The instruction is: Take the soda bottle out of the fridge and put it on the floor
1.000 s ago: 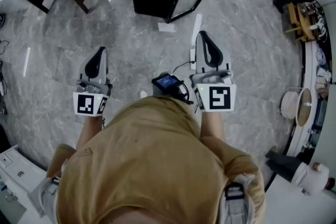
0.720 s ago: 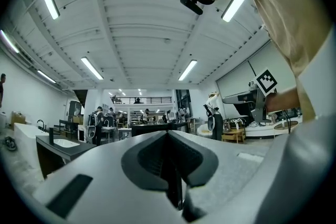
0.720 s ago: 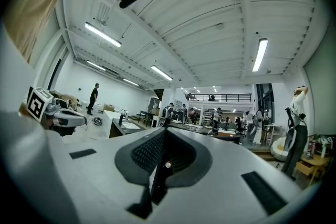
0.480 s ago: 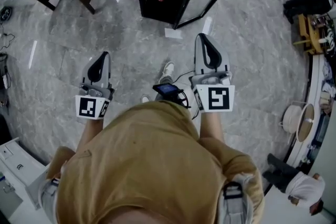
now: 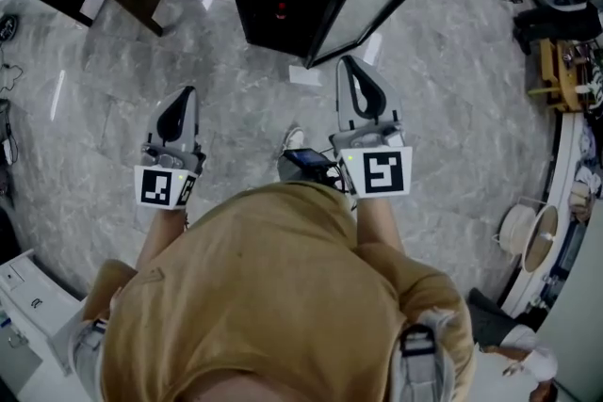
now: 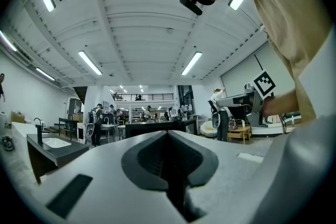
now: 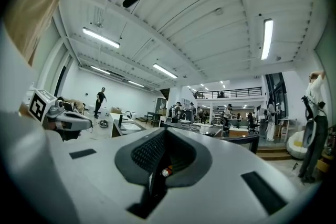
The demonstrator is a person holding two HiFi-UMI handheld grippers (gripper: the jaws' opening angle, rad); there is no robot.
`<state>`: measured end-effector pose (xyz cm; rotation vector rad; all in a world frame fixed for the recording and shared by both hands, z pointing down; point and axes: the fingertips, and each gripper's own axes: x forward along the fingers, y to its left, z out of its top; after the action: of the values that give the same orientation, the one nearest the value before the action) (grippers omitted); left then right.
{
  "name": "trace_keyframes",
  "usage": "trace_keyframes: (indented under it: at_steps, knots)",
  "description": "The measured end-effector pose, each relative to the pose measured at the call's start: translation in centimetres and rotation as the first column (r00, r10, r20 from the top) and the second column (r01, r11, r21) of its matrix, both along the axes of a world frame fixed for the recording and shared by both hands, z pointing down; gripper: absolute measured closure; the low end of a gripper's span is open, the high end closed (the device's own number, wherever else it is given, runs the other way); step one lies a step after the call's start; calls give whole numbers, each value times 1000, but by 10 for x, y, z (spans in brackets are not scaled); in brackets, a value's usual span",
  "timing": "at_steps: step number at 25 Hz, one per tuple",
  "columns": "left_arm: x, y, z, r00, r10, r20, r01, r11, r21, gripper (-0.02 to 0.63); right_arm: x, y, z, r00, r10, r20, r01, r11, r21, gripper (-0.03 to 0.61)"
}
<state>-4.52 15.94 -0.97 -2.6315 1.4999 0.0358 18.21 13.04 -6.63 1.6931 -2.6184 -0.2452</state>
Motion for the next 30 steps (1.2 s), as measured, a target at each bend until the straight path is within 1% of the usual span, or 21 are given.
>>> trace_keyframes:
  at_steps: [3, 7, 14, 17, 20, 23, 27, 30]
  knots:
    - [19, -35, -2, 1000, -1, 6, 1, 1000, 3, 612, 7, -35, 3, 1000, -30, 4, 30, 1000, -8, 577]
    - [40, -69, -2, 1000, -17, 23, 17, 1000, -11, 612, 27, -75, 11, 998, -55, 19, 56, 998, -38, 577]
    - [68, -120, -7, 995, -80, 62, 82, 996, -25, 612, 52, -140, 13, 990, -127, 59, 129, 991, -44, 577]
    - [76, -140, -10, 992, -101, 69, 103, 994, -22, 612, 54, -167, 16, 985, -159, 60, 162, 986, -48, 577]
    - [78, -144, -7, 988, -125, 87, 129, 991, -38, 612, 53, -178, 16, 978, -194, 81, 197, 980, -35, 577]
    - [79, -148, -4, 985, -144, 97, 150, 987, -54, 612, 52, -183, 21, 972, -216, 96, 221, 974, -44, 577]
    - [80, -165, -5, 983, -151, 103, 156, 987, -44, 612, 48, -193, 27, 967, -234, 101, 240, 969, -53, 577]
    - [80, -177, -8, 983, -147, 108, 151, 988, -29, 612, 48, -195, 30, 968, -236, 82, 241, 968, -68, 577]
